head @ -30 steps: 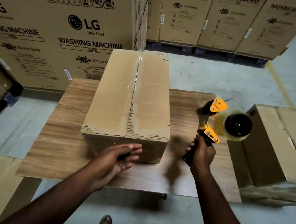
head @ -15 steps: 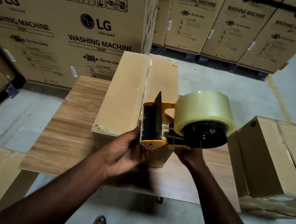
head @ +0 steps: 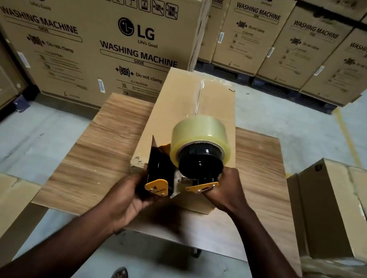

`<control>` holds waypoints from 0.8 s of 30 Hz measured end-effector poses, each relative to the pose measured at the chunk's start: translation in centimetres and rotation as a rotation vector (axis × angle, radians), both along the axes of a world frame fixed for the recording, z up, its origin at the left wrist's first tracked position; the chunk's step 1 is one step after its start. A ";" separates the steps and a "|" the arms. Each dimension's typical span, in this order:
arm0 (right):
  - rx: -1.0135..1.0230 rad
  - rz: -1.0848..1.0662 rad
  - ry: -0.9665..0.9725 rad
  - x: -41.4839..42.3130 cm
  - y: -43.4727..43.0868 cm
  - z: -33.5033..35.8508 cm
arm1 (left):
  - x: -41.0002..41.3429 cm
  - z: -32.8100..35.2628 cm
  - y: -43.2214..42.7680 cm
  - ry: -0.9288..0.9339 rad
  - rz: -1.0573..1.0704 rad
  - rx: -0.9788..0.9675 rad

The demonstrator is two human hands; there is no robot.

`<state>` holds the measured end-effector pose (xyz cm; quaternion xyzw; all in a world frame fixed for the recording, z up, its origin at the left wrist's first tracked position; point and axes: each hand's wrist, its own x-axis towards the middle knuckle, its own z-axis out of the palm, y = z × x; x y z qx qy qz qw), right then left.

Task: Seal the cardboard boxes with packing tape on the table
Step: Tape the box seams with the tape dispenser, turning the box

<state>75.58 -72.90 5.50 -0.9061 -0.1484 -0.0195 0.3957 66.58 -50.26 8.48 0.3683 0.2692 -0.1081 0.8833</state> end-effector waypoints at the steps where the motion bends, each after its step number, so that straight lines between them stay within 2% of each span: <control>1: -0.017 0.000 0.014 -0.2 0.5 0.0 | 0.0 -0.2 0.2 0.027 -0.001 0.028; 4: -0.037 0.022 0.025 -0.8 2.0 1.0 | 0.1 -0.7 1.6 0.094 0.004 0.051; 9: -0.132 0.045 0.007 -0.3 3.0 1.4 | 0.8 -1.0 4.0 0.057 -0.066 0.251; 14: -0.187 -0.020 0.017 0.7 2.4 1.5 | 2.0 -1.8 7.8 0.044 -0.030 0.348; 20: -0.382 0.021 -0.016 1.2 2.4 2.4 | 3.0 -3.8 9.7 -0.004 -0.113 0.535; 24: -0.353 0.017 -0.043 1.4 2.5 3.1 | 4.2 -4.6 9.6 -0.032 -0.098 0.586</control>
